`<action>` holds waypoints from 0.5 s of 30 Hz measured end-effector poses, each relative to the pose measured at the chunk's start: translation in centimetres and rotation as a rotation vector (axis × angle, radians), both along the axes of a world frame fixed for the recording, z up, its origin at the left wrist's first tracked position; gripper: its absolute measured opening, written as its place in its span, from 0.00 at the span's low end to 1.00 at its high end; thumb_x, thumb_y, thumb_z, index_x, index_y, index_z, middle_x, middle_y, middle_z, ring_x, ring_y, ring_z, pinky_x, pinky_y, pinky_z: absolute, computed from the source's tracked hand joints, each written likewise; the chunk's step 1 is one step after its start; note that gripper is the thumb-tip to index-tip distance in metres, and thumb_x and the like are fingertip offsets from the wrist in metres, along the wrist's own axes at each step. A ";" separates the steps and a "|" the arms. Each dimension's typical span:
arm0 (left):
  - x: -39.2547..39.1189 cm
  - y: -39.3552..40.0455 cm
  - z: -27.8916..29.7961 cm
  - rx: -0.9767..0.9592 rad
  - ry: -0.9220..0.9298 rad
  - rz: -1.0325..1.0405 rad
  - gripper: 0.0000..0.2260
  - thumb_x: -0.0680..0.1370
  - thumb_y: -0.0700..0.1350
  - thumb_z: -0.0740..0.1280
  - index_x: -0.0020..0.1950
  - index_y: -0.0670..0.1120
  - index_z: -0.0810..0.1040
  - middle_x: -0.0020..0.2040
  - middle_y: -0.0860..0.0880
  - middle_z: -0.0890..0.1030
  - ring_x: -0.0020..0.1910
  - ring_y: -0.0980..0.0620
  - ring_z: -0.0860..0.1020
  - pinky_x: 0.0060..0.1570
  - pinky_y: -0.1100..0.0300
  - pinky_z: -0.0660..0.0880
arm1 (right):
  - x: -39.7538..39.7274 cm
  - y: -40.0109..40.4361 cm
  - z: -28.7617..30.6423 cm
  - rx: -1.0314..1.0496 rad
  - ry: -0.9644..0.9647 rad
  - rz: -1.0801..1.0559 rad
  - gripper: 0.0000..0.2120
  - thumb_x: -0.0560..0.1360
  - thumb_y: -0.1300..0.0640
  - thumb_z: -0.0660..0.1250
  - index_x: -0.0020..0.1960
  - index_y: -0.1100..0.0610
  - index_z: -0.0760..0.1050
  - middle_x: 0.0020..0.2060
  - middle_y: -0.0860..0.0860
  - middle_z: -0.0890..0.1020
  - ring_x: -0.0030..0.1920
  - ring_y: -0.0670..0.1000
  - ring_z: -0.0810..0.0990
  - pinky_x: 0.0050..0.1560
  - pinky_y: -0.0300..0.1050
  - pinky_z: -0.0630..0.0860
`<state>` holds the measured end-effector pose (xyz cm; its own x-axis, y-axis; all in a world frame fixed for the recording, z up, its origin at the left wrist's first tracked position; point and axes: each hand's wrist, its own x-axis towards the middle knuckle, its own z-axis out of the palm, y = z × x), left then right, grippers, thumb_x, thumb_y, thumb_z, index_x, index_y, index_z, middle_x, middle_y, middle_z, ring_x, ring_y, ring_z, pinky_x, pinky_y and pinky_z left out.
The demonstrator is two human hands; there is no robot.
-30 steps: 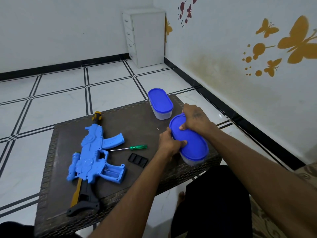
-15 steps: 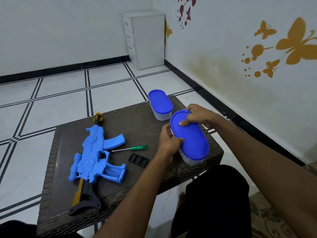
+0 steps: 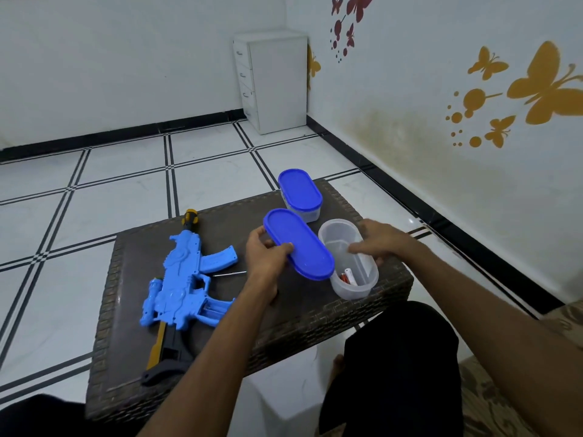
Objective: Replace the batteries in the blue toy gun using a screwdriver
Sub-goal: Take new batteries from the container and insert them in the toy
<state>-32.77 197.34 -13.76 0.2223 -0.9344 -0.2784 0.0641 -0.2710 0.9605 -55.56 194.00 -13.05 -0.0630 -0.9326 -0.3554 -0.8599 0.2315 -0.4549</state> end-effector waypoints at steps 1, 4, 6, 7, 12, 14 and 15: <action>0.0 0.0 0.1 -0.015 -0.041 0.010 0.27 0.73 0.34 0.71 0.69 0.46 0.69 0.55 0.45 0.81 0.48 0.47 0.82 0.33 0.57 0.79 | 0.3 0.5 -0.3 0.046 0.028 0.044 0.27 0.72 0.52 0.72 0.67 0.55 0.67 0.55 0.54 0.77 0.48 0.54 0.80 0.38 0.44 0.79; 0.6 -0.2 0.5 -0.068 -0.206 0.015 0.21 0.73 0.37 0.71 0.65 0.45 0.74 0.53 0.48 0.82 0.48 0.49 0.81 0.41 0.54 0.82 | 0.4 1.2 -0.9 -0.031 0.121 0.064 0.22 0.72 0.57 0.71 0.64 0.56 0.71 0.56 0.56 0.79 0.48 0.54 0.79 0.41 0.44 0.77; 1.2 -0.3 0.6 -0.102 -0.323 -0.016 0.17 0.72 0.40 0.71 0.61 0.46 0.78 0.49 0.50 0.82 0.46 0.51 0.81 0.45 0.50 0.82 | -0.1 1.3 -0.8 -0.072 0.102 0.037 0.16 0.72 0.58 0.70 0.58 0.57 0.73 0.54 0.57 0.80 0.46 0.54 0.77 0.41 0.43 0.73; 1.3 -0.2 0.7 -0.115 -0.376 -0.040 0.16 0.72 0.40 0.71 0.59 0.47 0.79 0.47 0.52 0.82 0.45 0.52 0.81 0.46 0.49 0.82 | -0.5 1.4 -0.7 -0.088 0.085 0.013 0.13 0.71 0.59 0.69 0.55 0.57 0.73 0.52 0.57 0.81 0.45 0.54 0.78 0.39 0.42 0.73; -0.9 0.0 -0.2 -0.155 -0.483 -0.144 0.15 0.69 0.43 0.71 0.55 0.49 0.82 0.47 0.55 0.84 0.45 0.55 0.82 0.47 0.48 0.82 | -1.7 1.3 0.2 -0.119 -0.033 -0.105 0.14 0.72 0.62 0.69 0.57 0.60 0.74 0.49 0.57 0.80 0.47 0.57 0.80 0.46 0.50 0.80; -2.6 -0.2 -1.0 -0.143 -0.498 -0.181 0.14 0.70 0.43 0.72 0.55 0.49 0.81 0.48 0.54 0.84 0.46 0.54 0.82 0.48 0.49 0.81 | -2.3 1.1 0.3 -0.123 -0.070 -0.124 0.14 0.71 0.63 0.69 0.57 0.62 0.75 0.50 0.59 0.80 0.48 0.59 0.81 0.50 0.54 0.82; -3.5 -0.4 -1.2 -0.128 -0.501 -0.192 0.13 0.70 0.44 0.73 0.54 0.49 0.81 0.48 0.53 0.84 0.46 0.54 0.82 0.49 0.49 0.81 | -2.7 1.0 0.3 -0.128 -0.089 -0.132 0.15 0.71 0.63 0.69 0.57 0.62 0.76 0.50 0.59 0.80 0.48 0.59 0.81 0.50 0.55 0.82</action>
